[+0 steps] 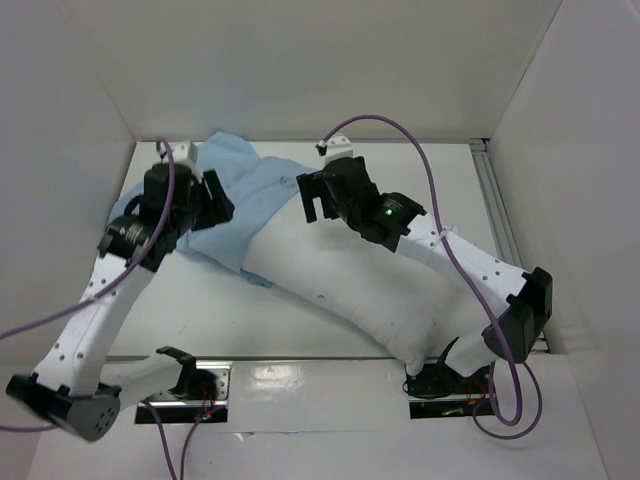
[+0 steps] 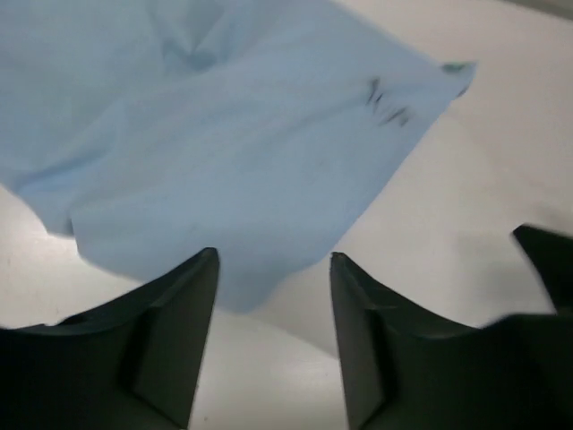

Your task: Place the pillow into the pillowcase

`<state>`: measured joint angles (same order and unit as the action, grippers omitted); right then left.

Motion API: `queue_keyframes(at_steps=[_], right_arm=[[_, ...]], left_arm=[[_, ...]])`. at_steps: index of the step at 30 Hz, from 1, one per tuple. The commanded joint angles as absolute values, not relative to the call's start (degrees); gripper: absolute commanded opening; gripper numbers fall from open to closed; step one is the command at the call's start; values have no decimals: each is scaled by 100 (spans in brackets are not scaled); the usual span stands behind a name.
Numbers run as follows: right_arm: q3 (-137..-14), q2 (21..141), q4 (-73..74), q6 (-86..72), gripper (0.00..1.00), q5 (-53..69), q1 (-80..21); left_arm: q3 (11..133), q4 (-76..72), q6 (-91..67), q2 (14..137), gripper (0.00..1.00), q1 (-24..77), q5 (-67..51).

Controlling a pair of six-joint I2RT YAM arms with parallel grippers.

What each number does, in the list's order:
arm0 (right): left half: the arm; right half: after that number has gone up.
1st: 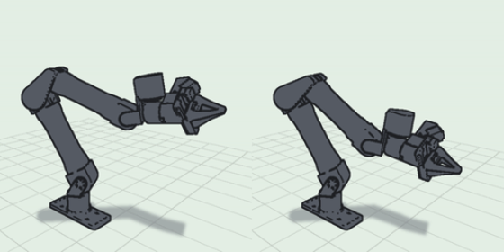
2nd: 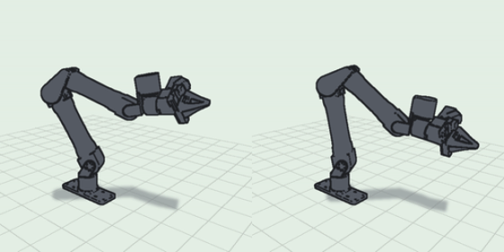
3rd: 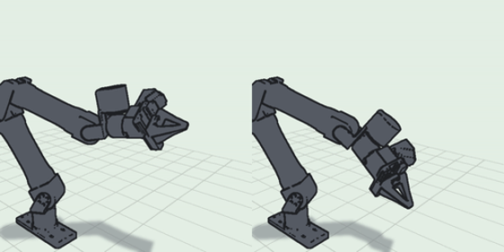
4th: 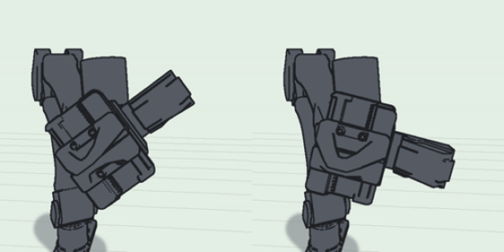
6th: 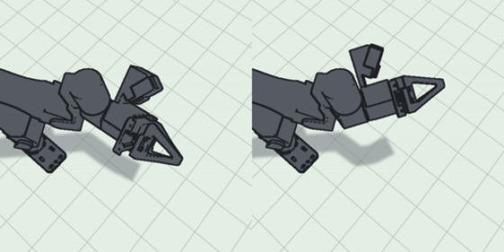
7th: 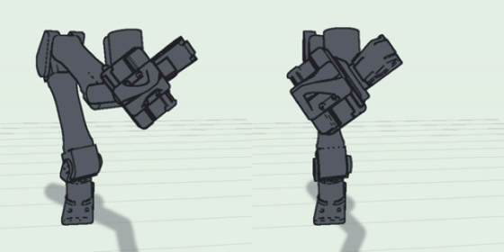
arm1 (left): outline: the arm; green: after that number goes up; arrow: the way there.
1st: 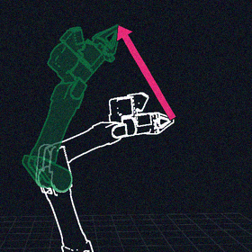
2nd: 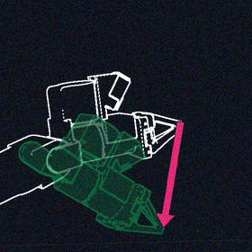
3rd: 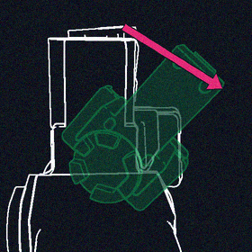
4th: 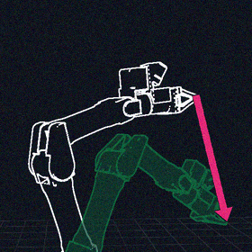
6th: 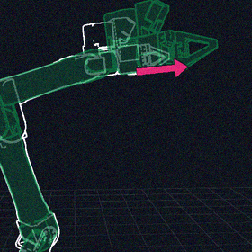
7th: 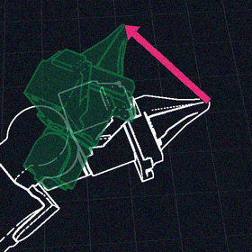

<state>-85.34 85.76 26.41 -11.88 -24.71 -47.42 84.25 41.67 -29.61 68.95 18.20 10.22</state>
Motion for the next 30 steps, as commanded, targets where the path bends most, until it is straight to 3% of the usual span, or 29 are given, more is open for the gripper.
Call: queue_keyframes(at_steps=[1,5,9,18,24,30], right_arm=[[-8350,8368,3243,-870,100,-2276,-4860],[-8297,8367,3831,-976,100,-1890,-4939],[-7955,8235,4086,-1054,100,-1679,-5001],[-8278,8454,4630,-1195,100,-1504,-5001],[-8341,8701,4939,-1134,100,-1441,-5265],[-8402,8701,4939,-1187,100,-1441,-5265]], left_arm=[[6816,4352,-3690,5944,69,1889,1134],[4726,3737,-4288,4827,78,2425,1274],[3800,3132,-4632,4570,80,2742,1747],[3498,1952,-4509,6107,84,2752,2259],[3665,1460,-4351,6723,77,2532,2391],[3788,1336,-4351,7039,64,2321,2443]])
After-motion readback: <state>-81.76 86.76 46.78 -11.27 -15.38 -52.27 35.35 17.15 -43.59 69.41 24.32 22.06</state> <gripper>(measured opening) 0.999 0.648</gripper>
